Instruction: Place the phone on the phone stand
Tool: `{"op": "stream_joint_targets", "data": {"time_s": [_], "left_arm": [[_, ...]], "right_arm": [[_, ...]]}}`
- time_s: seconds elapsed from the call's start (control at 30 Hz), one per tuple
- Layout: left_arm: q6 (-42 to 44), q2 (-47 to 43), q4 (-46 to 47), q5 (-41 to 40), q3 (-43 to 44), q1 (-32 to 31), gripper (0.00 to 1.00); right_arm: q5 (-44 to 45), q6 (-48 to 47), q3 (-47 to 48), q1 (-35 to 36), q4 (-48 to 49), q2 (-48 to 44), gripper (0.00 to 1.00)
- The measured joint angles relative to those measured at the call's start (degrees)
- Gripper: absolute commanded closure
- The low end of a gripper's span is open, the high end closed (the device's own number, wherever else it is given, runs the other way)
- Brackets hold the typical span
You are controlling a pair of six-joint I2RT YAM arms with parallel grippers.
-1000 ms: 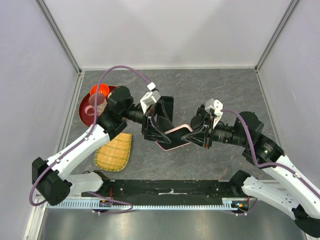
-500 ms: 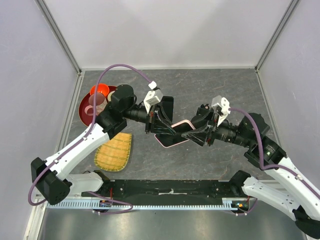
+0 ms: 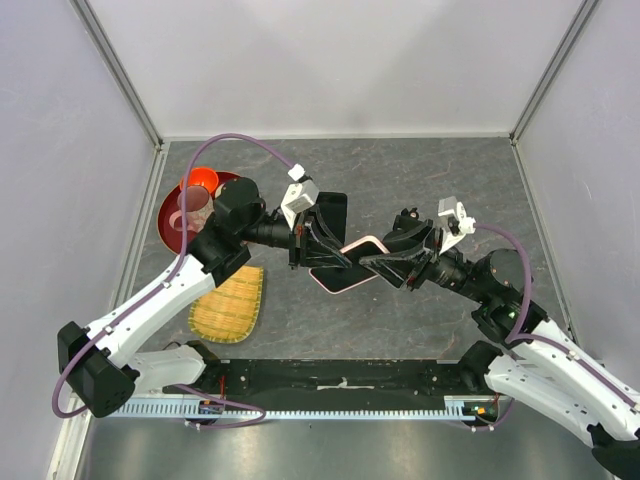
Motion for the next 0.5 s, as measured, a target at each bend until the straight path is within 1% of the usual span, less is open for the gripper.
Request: {"op": "stream_joint_targets", "data": {"time_s": [0.13, 0.27, 0.4, 0.5], "left_arm": [[-0.4, 0.0, 0.5, 0.0, 0.0, 0.0, 0.98], [-0.9, 0.0, 1.1, 0.0, -0.1, 0.0, 0.98], [-1.2, 0.0, 1.6, 0.0, -0.2, 0.0, 0.98], [-1.4, 0.0, 1.7, -0.1, -0.3, 0.0, 0.98]], "right_arm": [[0.8, 0.7, 0.0, 0.0, 2.3, 0.5, 0.66], [0.8, 1.0, 0.0, 0.0, 4.3, 1.2, 0.69], [0.5, 1.2, 0.0, 0.0, 5.2, 2.1, 0.69], [0.0, 1.4, 0.0, 0.0, 5.6, 3.0, 0.75]]}}
